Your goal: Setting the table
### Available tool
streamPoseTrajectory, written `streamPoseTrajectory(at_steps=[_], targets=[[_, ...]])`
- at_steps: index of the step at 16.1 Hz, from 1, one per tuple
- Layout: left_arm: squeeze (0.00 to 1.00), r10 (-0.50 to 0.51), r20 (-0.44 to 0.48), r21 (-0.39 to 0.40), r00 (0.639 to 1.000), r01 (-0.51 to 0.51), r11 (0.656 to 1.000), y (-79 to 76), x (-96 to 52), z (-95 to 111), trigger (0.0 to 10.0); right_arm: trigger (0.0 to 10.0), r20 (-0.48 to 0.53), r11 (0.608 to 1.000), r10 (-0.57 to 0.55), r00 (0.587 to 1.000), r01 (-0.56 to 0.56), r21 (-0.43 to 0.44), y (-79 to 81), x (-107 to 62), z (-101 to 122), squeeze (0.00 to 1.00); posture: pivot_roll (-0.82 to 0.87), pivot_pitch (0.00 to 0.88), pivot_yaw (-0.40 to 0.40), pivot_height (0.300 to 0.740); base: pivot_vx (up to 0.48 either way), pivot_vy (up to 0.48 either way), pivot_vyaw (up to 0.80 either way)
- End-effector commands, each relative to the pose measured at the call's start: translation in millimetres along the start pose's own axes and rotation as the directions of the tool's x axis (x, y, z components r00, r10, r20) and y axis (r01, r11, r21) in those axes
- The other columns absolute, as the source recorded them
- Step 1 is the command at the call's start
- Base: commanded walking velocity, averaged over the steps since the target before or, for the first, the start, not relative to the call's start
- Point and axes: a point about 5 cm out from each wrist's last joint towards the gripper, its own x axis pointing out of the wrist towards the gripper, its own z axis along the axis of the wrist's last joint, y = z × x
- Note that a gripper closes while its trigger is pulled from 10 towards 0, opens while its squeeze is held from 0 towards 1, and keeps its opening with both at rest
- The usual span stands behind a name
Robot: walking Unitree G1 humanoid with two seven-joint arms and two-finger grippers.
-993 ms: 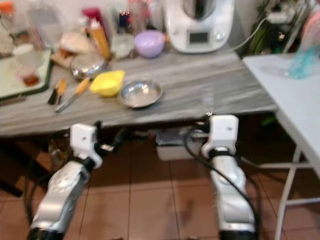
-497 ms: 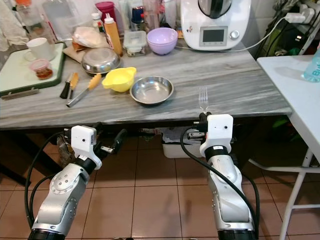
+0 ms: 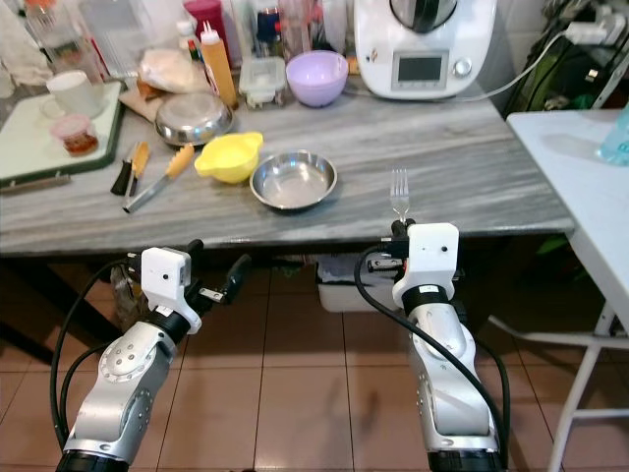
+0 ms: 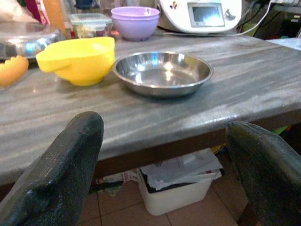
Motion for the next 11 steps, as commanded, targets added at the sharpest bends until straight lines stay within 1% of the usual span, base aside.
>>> streamPoseTrajectory(at_steps=[1, 11], targets=[[0.00, 0.004, -0.007, 0.009, 1.000, -0.004, 1.000, 3.9, -1.1, -1.5, 10.0, 10.0, 0.018, 1.000, 0.008, 1.000, -0.008, 0.008, 2.4, 1.2, 4.0, 0.00, -0.06, 0.084, 0.082, 0.740, 0.307, 0.000, 0.00], [0.00, -0.002, -0.007, 0.011, 1.000, 0.002, 1.000, 2.7, -2.0, -0.2, 10.0, 10.0, 0.017, 1.000, 0.012, 1.000, -0.013, 0.014, 4.0, 2.3, 4.5, 0.00, -0.06, 0.093, 0.082, 0.740, 0.329, 0.000, 0.00]])
